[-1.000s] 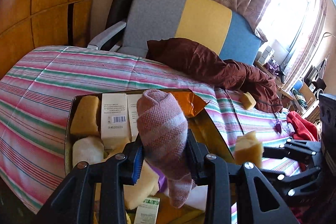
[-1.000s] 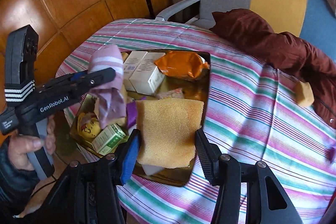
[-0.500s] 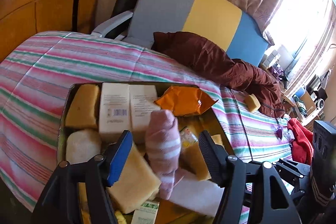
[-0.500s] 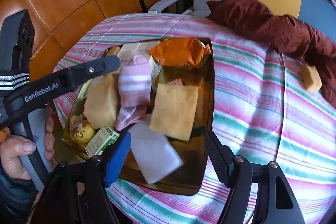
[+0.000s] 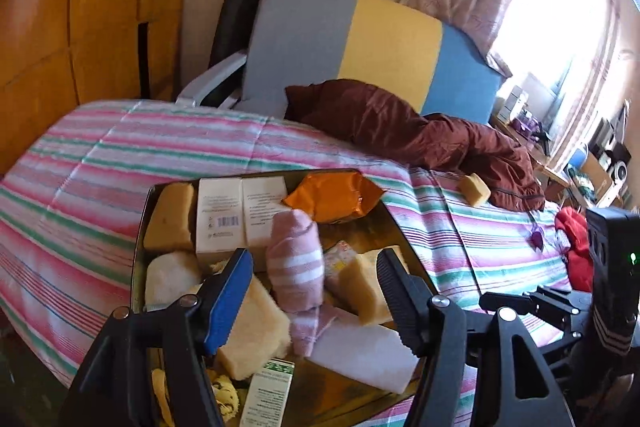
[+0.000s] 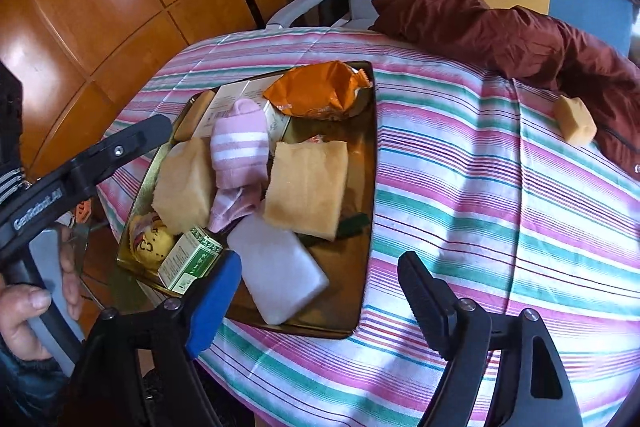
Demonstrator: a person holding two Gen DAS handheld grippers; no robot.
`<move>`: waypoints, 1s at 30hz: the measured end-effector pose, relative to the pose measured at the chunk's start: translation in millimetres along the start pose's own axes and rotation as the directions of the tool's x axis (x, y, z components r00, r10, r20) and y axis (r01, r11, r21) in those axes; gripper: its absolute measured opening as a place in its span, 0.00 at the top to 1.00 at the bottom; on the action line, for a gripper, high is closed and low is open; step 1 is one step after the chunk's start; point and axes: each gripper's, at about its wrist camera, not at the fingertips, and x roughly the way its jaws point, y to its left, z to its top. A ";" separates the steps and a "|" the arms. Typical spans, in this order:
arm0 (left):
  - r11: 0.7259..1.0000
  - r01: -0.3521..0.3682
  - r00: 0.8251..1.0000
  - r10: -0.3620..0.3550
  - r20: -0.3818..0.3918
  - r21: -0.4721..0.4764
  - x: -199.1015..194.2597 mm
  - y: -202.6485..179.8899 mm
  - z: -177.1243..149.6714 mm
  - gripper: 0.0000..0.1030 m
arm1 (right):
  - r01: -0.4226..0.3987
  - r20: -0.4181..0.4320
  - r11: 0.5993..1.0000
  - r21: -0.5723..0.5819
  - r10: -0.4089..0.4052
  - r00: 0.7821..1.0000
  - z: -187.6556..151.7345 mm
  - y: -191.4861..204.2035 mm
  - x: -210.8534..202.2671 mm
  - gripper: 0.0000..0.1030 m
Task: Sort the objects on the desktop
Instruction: 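Withdraw both grippers from the tray back over the bedspread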
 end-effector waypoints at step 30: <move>0.972 0.071 0.997 -0.071 -0.007 0.223 0.5 -87.4 4.7 0.37 | 0.210 0.014 0.967 0.145 -0.214 0.977 1.6 -130.7 -72.0 0.20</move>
